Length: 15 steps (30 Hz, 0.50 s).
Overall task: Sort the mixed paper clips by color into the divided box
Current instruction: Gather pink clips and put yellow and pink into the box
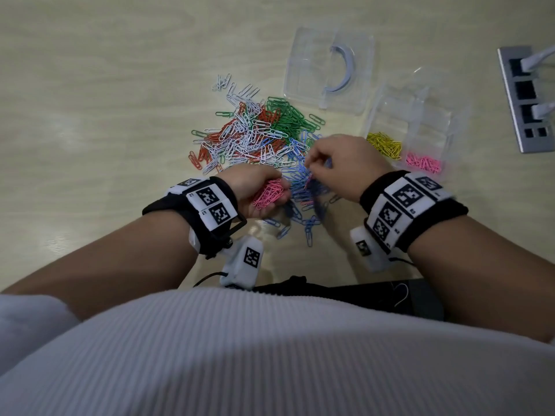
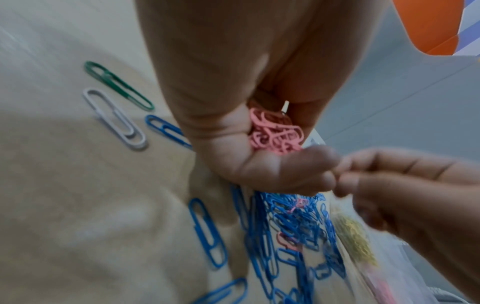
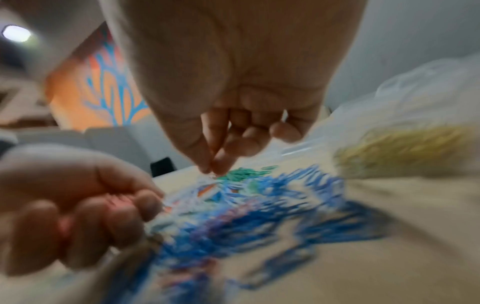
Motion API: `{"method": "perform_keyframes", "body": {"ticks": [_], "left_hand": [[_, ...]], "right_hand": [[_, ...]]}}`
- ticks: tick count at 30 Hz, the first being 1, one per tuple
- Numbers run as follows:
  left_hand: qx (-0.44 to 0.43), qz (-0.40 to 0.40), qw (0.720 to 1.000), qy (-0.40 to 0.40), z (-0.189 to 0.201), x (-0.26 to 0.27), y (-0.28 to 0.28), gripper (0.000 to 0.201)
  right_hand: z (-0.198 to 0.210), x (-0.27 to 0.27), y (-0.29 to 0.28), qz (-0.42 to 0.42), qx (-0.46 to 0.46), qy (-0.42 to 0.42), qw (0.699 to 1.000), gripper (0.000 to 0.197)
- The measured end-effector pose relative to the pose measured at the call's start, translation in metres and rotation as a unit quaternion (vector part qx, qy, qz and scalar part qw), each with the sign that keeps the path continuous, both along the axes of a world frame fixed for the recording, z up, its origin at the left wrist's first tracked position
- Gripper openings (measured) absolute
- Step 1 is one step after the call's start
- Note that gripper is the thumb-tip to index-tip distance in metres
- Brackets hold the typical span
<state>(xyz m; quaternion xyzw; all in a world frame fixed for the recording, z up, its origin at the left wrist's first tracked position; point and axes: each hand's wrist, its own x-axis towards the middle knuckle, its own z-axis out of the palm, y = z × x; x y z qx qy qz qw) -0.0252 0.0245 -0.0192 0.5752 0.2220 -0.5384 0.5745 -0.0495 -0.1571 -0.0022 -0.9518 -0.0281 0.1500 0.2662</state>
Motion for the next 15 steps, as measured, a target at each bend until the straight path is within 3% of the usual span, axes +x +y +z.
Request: {"method": "perform_keyframes", "body": {"ticks": [2,4,15], "left_hand": [[0.014,-0.002,1.000,-0.003,-0.001,0.000,0.001,0.032],[0.021,-0.010,1.000,-0.004,-0.002,0.000,0.002,0.031],[0.009,0.000,1.000,0.011,-0.004,-0.003,0.003,0.033]], "right_hand": [[-0.004,-0.004,-0.010,0.066,-0.112,0.067,0.989,0.010],[-0.009,-0.011,-0.011,0.094,-0.154,0.105,0.978,0.005],[-0.015,-0.019,-0.001,0.093,-0.206,0.015,0.974,0.009]]}}
